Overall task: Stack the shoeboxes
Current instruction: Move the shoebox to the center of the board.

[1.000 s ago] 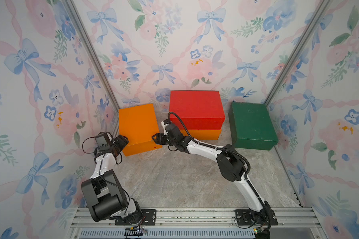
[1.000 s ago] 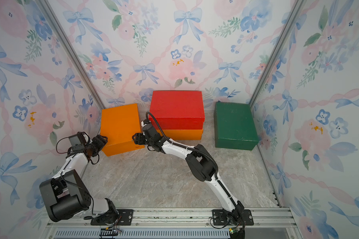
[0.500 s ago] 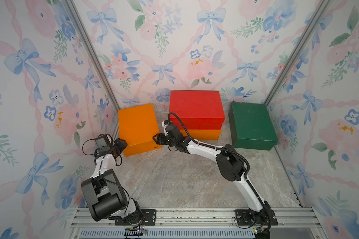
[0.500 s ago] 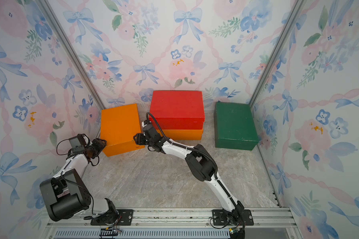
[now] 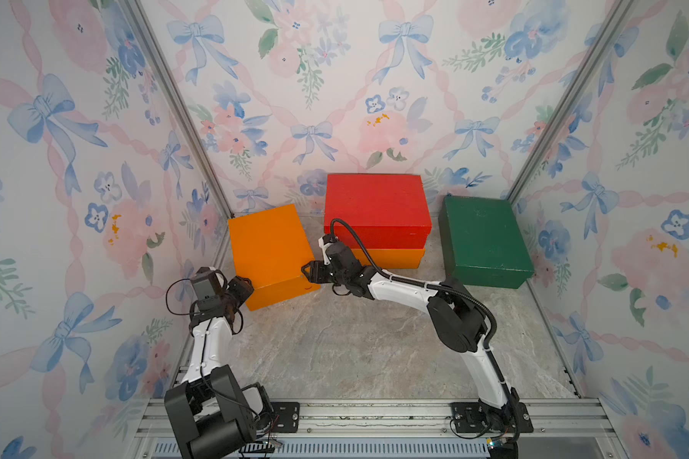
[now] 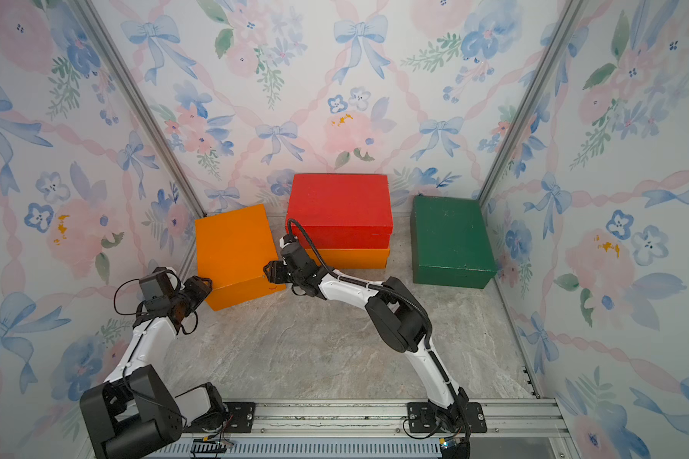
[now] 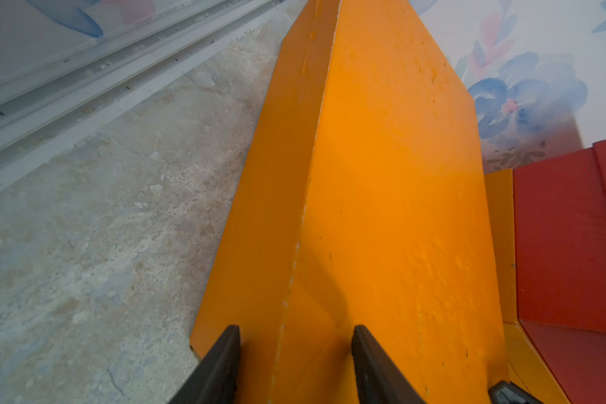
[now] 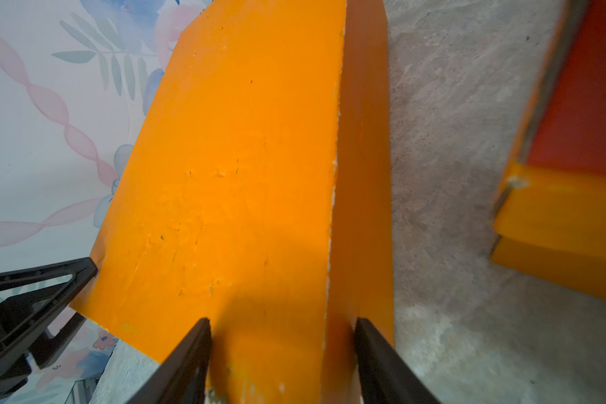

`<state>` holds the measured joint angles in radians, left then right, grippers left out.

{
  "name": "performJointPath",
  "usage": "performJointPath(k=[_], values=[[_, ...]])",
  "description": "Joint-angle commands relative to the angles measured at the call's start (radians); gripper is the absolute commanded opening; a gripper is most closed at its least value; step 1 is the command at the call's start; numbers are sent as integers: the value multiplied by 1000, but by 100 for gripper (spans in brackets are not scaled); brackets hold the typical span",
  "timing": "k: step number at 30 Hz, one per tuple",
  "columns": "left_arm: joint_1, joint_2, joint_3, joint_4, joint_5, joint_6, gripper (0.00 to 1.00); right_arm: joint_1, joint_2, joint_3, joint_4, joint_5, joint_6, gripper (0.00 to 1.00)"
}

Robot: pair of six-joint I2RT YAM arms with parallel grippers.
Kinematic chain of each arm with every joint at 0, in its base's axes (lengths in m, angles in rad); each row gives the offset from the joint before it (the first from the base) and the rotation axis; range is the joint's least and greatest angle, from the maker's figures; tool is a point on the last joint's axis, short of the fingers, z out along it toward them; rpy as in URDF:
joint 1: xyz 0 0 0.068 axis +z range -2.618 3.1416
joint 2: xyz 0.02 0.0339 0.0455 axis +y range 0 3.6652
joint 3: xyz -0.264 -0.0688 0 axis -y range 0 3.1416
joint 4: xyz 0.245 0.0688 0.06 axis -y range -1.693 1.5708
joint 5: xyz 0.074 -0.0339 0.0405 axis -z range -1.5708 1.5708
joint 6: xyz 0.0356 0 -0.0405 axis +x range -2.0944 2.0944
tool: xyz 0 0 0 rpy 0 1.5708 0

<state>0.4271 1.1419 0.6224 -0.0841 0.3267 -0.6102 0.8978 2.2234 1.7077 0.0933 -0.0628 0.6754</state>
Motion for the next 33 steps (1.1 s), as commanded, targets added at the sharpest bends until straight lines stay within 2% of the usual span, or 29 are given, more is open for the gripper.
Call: performJointPath(k=[1, 11, 17, 23, 28, 31, 33], values=[[-48, -63, -23, -19, 68, -33, 54, 37, -76, -37, 34, -52, -15, 64], [-170, -228, -150, -79, 12, -79, 54, 43, -172, -175, 40, -22, -20, 64], [-314, -398, -202, -155, -102, -154, 55, 45, -257, -261, 15, -1, -31, 65], [-439, -535, -253, -216, -179, -265, 56, 52, -374, -358, -50, 73, -42, 69], [-611, -633, -275, -281, -308, -342, 66, 55, -439, -403, -136, 124, -65, 74], [-707, -663, -230, -353, -403, -372, 83, 55, -461, -422, -182, 152, -82, 80], [-752, -678, -185, -407, -457, -383, 89, 52, -469, -427, -214, 168, -92, 86]])
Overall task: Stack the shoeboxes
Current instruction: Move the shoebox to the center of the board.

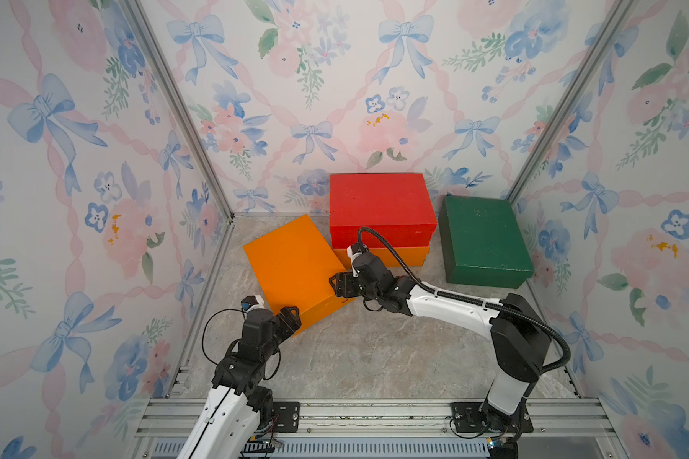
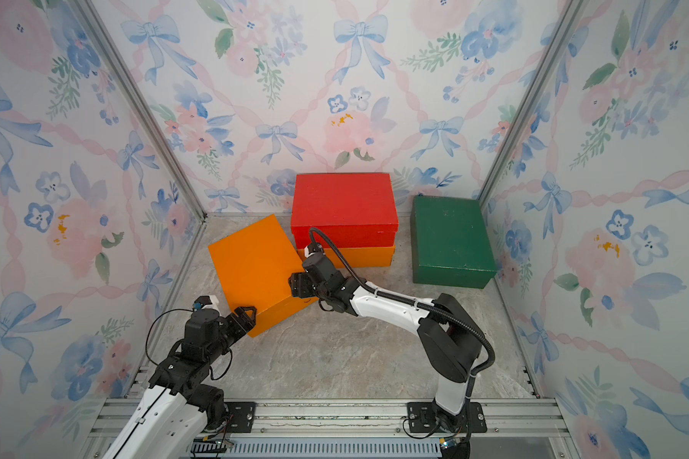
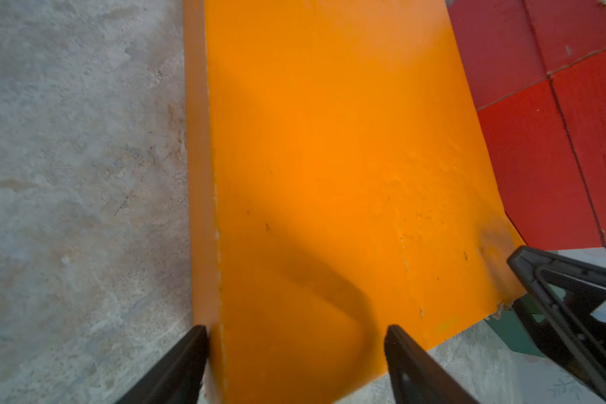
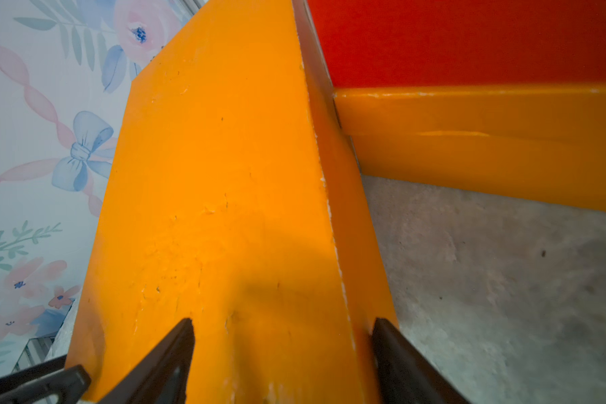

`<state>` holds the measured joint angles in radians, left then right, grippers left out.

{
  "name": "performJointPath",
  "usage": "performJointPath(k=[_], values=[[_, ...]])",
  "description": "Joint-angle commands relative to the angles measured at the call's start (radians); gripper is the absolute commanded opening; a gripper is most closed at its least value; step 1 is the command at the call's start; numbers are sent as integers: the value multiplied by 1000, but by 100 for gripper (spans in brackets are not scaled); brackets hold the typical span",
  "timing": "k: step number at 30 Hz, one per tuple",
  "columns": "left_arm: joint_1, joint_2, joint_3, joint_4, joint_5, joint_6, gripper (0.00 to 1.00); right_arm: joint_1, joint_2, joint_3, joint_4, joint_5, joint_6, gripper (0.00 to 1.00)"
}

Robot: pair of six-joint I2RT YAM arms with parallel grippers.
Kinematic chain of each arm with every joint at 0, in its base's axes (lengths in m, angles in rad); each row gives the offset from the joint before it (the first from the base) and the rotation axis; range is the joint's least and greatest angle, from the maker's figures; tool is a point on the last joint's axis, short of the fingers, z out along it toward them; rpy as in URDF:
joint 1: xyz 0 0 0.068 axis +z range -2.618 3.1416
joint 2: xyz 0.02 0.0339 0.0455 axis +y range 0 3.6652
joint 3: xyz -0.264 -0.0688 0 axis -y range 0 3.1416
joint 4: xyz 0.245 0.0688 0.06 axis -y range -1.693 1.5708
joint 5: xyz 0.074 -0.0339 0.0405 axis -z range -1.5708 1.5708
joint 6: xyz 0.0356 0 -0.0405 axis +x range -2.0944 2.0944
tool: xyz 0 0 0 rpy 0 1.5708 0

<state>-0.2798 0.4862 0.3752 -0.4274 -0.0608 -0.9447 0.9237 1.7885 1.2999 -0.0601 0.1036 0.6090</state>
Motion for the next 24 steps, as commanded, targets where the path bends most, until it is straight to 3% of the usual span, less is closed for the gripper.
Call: performJointPath(k=[1, 2, 11, 19, 24], values=[[-57, -26, 81, -80, -83, -51, 92, 24, -37, -20, -73, 5, -27, 88], [-67, -30, 101, -97, -91, -55, 98, 23, -38, -20, -83, 5, -29, 90], [-104, 6, 291, -136, -113, -39, 98, 23, -85, 5, -198, 34, -63, 100], [-120, 294, 509, -88, -226, 132, 98, 36, -250, 27, -317, 105, -100, 97], [-58, 541, 649, 15, -193, 253, 98, 24, -375, -34, -354, 139, -85, 97]])
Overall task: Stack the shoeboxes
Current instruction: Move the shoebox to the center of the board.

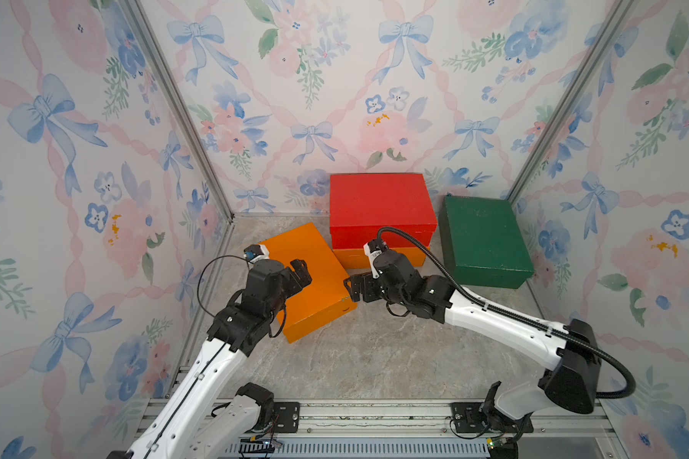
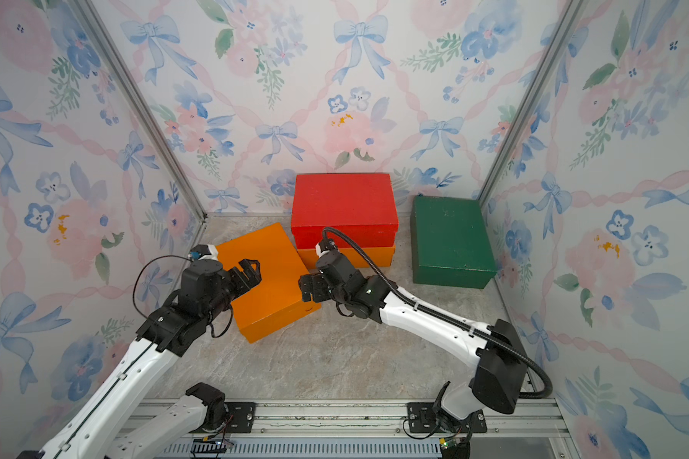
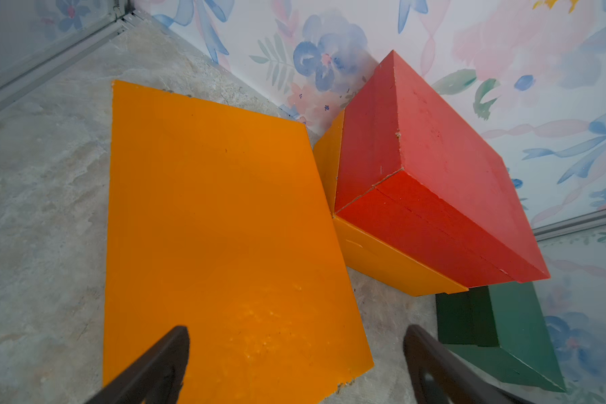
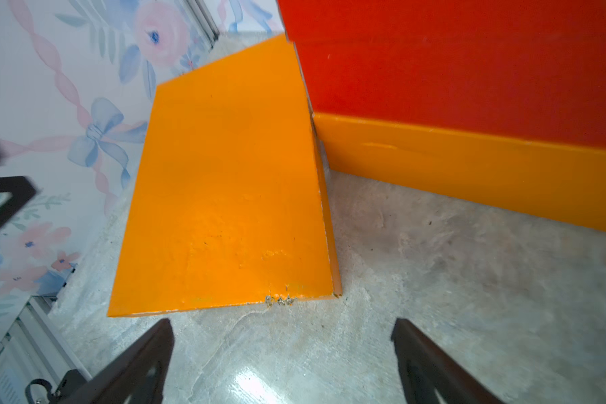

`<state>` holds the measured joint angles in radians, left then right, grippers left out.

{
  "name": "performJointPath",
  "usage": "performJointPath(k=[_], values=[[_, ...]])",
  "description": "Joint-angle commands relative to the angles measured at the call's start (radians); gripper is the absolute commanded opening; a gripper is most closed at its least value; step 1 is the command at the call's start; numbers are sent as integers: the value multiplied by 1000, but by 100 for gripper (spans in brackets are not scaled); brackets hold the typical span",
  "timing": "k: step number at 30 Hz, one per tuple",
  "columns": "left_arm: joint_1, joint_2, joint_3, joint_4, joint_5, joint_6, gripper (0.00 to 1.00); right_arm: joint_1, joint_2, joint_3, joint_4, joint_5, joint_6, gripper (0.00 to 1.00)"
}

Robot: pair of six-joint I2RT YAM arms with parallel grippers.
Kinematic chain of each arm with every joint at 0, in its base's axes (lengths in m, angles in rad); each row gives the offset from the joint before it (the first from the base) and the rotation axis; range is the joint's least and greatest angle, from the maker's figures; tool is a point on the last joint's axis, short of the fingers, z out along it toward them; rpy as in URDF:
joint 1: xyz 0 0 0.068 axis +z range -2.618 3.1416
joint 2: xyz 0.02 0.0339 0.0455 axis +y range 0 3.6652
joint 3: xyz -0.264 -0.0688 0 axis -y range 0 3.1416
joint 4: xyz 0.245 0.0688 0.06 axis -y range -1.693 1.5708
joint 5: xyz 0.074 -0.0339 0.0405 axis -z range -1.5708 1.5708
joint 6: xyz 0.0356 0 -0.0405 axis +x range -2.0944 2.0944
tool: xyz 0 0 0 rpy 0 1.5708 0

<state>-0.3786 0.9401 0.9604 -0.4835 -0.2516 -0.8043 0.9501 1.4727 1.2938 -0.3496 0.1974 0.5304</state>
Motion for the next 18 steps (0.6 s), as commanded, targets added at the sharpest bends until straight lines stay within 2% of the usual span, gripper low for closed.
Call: performJointPath(k=[1, 5, 9, 14, 18], values=[[75, 128, 92, 90, 16, 128, 98, -7, -82, -44, -72, 48, 1, 97], [237, 344, 259, 141, 94, 186, 98, -27, -174, -138, -68, 48, 30, 97], [348, 624, 491, 145, 181, 237, 98, -22, -208, -220, -54, 15, 55, 97], [403, 966, 752, 140, 251, 294, 98, -6, -245, -338, -9, -17, 89, 97], [424, 1138, 848, 139, 292, 299, 98, 4, -296, -403, -30, -12, 133, 97]])
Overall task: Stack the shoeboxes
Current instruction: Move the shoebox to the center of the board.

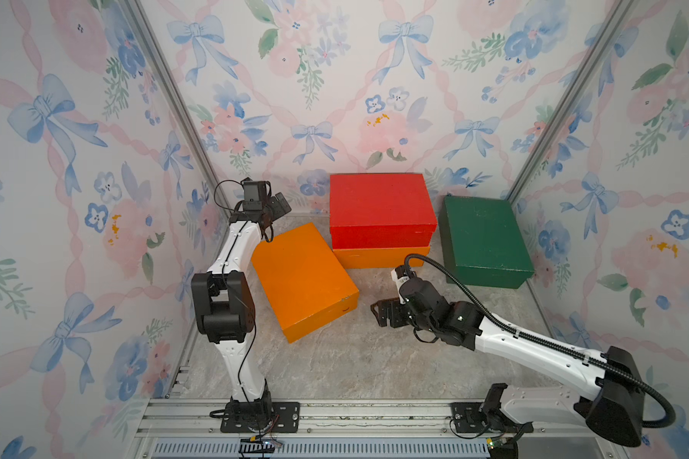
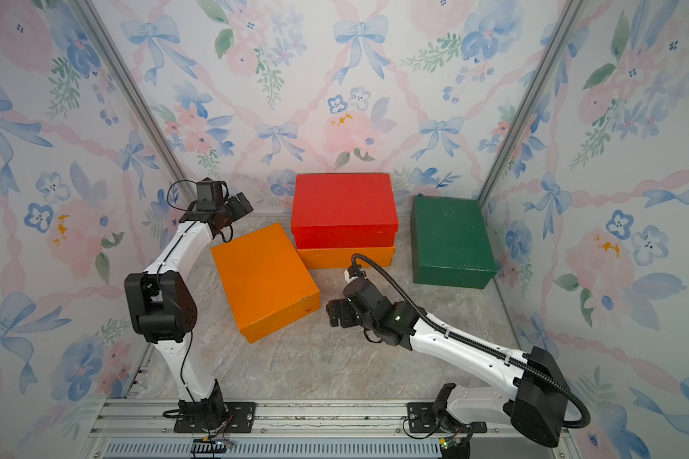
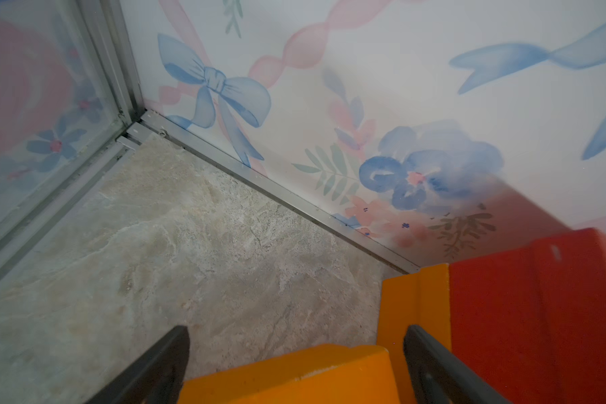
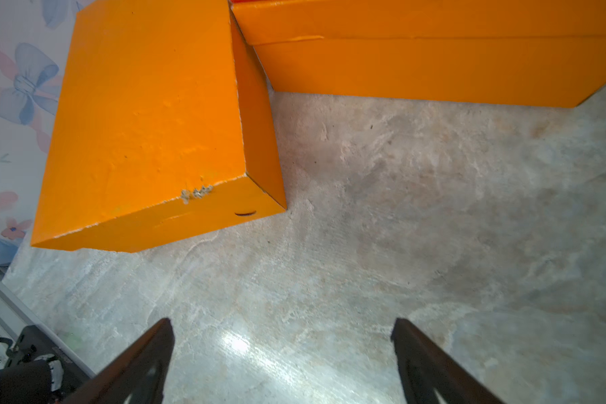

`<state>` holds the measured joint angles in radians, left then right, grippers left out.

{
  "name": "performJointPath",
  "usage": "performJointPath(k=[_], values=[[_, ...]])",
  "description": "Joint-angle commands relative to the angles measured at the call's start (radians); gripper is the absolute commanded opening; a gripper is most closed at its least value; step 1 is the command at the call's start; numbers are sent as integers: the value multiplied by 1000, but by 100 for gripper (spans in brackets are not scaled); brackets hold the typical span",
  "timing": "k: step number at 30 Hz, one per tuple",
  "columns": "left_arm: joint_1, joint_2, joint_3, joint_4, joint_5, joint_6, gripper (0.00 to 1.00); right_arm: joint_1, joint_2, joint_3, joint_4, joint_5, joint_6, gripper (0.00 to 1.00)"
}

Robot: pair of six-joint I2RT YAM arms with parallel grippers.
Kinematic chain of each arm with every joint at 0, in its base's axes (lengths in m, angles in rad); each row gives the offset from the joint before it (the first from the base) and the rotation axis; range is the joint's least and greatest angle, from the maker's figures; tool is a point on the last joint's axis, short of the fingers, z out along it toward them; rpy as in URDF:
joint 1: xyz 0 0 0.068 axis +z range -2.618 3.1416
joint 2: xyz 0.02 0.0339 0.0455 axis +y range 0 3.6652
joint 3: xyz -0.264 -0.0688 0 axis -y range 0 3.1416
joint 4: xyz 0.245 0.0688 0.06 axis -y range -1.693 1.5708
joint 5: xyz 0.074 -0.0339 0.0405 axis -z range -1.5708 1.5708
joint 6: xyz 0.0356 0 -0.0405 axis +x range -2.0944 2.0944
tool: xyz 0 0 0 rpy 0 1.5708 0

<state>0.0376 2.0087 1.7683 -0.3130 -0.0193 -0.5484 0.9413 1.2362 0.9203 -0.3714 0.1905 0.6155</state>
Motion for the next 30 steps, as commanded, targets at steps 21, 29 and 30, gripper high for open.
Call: performJointPath(k=[21, 29, 30], values=[[0, -95, -295, -32, 59, 58, 98, -15, -206, -87, -57, 17, 30, 97], [-31, -313, -496, -30, 60, 55, 98, -19, -270, -140, -66, 6, 45, 97], [-34, -332, -521, -30, 67, 56, 98, -18, -285, -150, -73, 3, 48, 97]])
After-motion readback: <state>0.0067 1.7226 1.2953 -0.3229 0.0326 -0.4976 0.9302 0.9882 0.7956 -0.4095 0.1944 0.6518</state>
